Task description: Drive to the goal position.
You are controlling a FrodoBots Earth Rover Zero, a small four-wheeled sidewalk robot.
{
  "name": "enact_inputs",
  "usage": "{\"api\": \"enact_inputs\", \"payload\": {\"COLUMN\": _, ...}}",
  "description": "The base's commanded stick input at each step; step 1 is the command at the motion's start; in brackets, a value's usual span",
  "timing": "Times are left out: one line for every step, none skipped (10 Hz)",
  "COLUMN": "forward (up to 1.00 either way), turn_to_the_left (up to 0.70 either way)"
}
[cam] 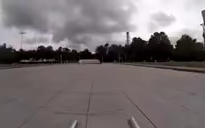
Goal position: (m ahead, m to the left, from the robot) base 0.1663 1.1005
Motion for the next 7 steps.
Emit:
{"api": "enact_inputs", "payload": {"forward": 1.00, "turn_to_the_left": 0.00}}
{"api": "enact_inputs", "payload": {"forward": 1.00, "turn_to_the_left": 0.00}}
{"api": "enact_inputs", "payload": {"forward": 1.00, "turn_to_the_left": 0.00}}
{"api": "enact_inputs", "payload": {"forward": 1.00, "turn_to_the_left": 0.00}}
{"api": "enact_inputs", "payload": {"forward": 1.00, "turn_to_the_left": 0.00}}
{"api": "enact_inputs", "payload": {"forward": 1.00, "turn_to_the_left": 0.00}}
{"api": "enact_inputs", "payload": {"forward": 1.00, "turn_to_the_left": 0.00}}
